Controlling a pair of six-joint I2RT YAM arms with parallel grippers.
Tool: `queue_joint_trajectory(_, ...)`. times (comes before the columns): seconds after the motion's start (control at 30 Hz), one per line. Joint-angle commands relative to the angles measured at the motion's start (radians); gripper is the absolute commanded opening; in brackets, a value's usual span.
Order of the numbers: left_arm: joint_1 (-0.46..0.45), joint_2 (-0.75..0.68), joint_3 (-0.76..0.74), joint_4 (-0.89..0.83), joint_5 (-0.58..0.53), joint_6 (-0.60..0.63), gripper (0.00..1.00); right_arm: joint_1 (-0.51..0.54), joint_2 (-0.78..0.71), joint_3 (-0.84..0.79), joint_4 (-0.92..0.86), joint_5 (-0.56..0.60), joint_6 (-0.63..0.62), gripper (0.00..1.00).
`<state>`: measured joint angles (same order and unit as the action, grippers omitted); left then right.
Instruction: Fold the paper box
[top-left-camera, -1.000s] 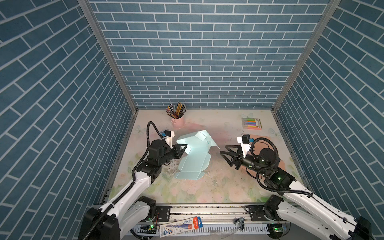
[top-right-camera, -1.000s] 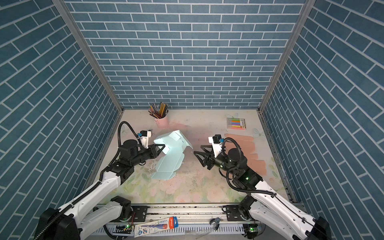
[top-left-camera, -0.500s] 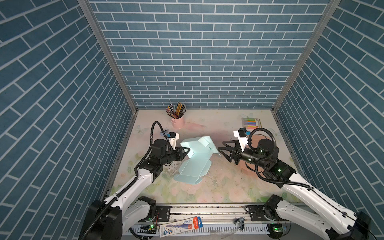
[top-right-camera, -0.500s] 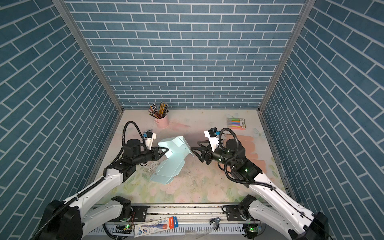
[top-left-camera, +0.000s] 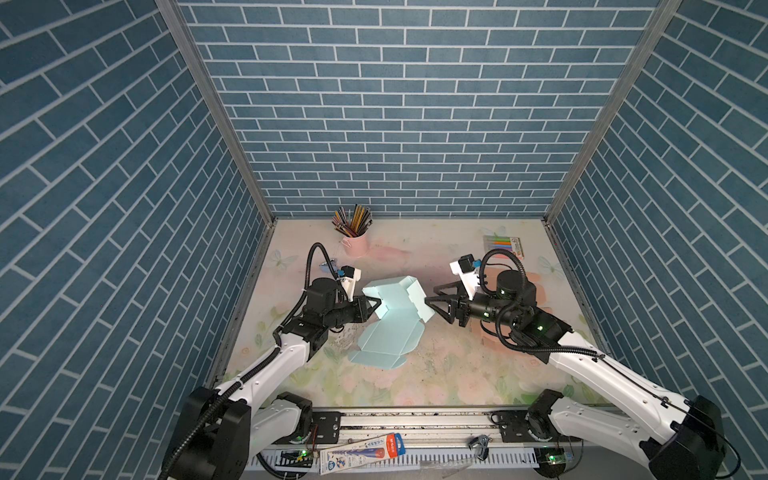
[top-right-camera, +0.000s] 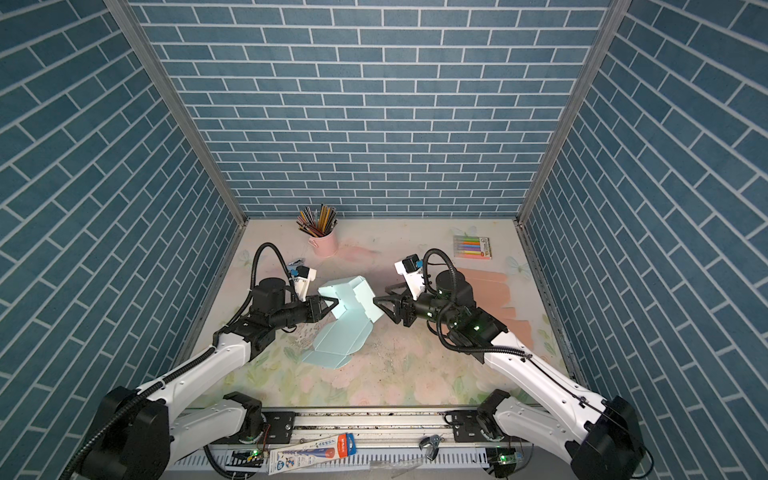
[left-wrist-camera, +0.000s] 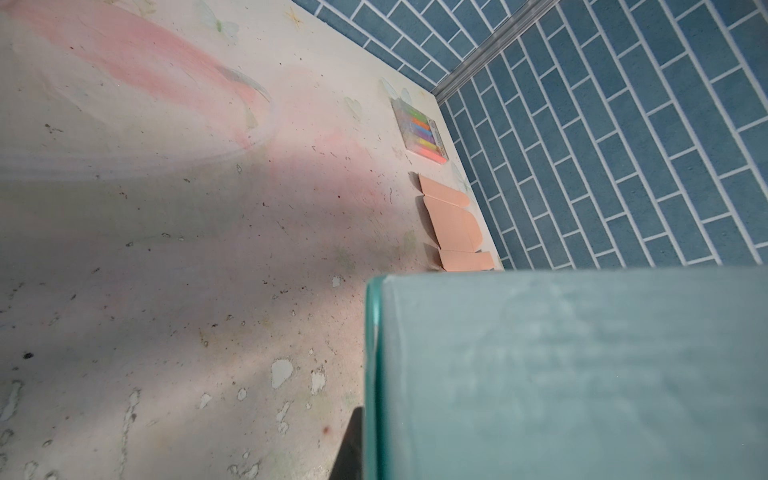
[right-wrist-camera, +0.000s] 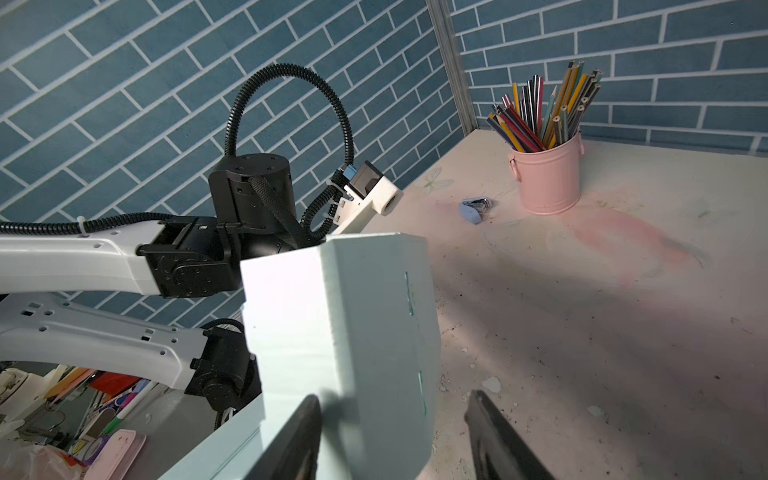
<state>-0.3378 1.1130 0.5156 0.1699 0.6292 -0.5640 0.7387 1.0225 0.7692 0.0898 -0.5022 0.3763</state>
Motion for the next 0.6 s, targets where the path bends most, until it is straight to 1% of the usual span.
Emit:
queue_joint_trajectory(0.0, 0.005, 0.004, -0.006, 0.004, 0.007, 0.024, 0.12, -0.002, 0.014, 0.041, 0.022, -0.039, -0.036, 0.57)
queue_joint_trajectory(0.2, 0.004, 0.018, -0.011, -0.002, -0.007, 0.032, 0.12, -0.001, 0.032, 0.059, -0.004, -0.019, -0.043, 0.58)
queue_joint_trajectory(0.5, 0.001, 0.045, -0.034, 0.028, -0.021, 0.015, 0.12, 0.048, 0.098, 0.150, -0.141, 0.090, -0.101, 0.55)
queue_joint_trajectory(0.57, -0.002, 0.048, -0.037, 0.032, -0.028, 0.011, 0.12, 0.064, 0.119, 0.171, -0.179, 0.135, -0.112, 0.54)
